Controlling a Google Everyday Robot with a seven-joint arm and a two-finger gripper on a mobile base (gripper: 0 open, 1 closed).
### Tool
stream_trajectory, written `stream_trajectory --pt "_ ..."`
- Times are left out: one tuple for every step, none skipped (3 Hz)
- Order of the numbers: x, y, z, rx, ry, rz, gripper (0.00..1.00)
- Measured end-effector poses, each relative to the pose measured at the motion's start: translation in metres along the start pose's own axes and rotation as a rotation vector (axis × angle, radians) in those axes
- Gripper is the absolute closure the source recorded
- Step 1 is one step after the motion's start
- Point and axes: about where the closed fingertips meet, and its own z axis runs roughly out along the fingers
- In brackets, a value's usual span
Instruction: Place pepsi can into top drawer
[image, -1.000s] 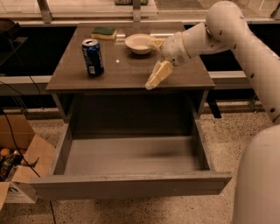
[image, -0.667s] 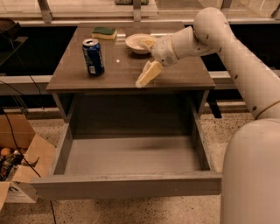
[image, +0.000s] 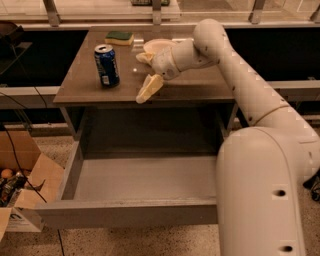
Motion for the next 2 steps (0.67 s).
stream_trajectory --pt "-0.009 -0.002 0.027 -0.042 -0.012 -0.019 0.0" --pt "-0.033 -0.001 0.043 -0.063 -0.023 -0.068 0.0"
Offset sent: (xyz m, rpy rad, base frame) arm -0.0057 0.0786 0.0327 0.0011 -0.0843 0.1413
